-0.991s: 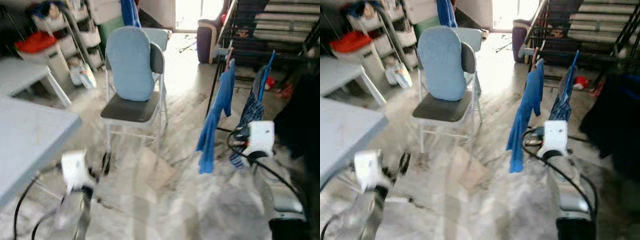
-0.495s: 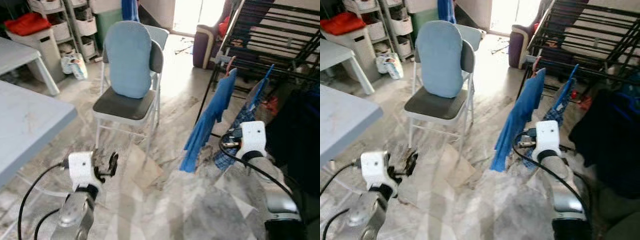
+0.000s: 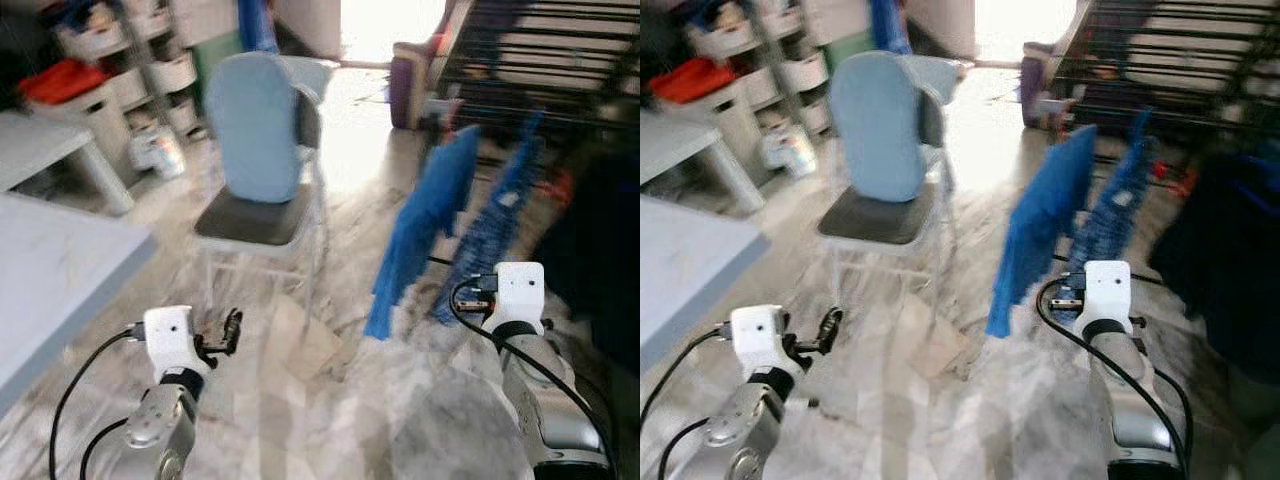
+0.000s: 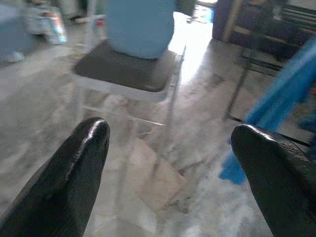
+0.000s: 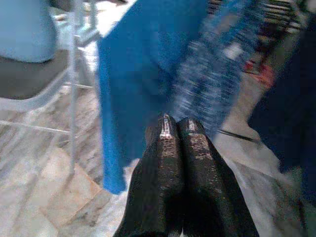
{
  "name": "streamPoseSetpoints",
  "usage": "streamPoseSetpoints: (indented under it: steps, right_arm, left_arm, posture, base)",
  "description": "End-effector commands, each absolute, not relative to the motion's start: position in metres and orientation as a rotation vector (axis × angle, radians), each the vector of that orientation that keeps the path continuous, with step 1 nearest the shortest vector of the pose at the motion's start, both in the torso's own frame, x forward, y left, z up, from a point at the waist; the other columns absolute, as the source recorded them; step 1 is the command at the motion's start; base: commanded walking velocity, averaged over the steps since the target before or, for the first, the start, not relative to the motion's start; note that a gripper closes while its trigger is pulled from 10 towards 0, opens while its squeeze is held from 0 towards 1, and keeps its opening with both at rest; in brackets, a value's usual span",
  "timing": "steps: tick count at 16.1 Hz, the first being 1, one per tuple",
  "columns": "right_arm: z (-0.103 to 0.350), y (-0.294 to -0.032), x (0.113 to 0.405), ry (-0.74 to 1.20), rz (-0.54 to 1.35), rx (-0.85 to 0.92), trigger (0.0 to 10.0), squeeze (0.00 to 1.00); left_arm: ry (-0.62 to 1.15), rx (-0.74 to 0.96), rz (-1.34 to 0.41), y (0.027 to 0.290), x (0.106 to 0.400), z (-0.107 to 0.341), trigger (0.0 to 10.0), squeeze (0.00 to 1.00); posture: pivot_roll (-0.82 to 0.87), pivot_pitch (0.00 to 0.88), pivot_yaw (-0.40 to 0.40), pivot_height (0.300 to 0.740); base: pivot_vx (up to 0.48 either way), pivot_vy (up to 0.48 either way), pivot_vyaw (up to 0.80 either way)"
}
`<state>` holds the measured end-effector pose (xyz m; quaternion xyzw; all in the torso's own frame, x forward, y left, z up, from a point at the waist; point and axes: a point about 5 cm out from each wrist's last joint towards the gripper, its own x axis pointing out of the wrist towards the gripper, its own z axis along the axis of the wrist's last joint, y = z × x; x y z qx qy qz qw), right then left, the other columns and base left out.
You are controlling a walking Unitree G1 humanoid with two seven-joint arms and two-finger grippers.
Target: Hang hanger
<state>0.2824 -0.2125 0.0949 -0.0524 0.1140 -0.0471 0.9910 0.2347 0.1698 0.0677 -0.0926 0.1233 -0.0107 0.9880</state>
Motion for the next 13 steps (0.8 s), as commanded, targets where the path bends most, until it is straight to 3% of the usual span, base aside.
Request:
streamPoseSetpoints:
  steps: [1,3,13]
  right_arm:
    - [0.1013,-0.2146,0.2843,0.198,-0.101,-0.104,10.0,0.00]
    - [0.1046,-0.2130,0.2883,0.189,-0.089,-0.110,10.0,0.00]
    - [0.1026,-0.2055,0.2908,0.192,-0.065,-0.102,10.0,0.00]
  left_arm:
    - [0.252,-0.185,-0.024,0.1714,0.2384,0.0687,10.0,0.00]
    - [0.247,-0.184,-0.018,0.1739,0.2387,0.0689,10.0,0.00]
    - [0.250,-0.168,-0.035,0.1746,0.2434,0.0700,10.0,0.00]
  posture:
    - [-0.12,0.015,0.082,0.740]
    - [-0.12,0.025,0.070,0.740]
    - [-0.12,0.033,0.065,0.740]
  base:
    - [0.000,0.000,-0.78]
    - [0.000,0.120,-0.76]
    - [0.000,0.184,0.00]
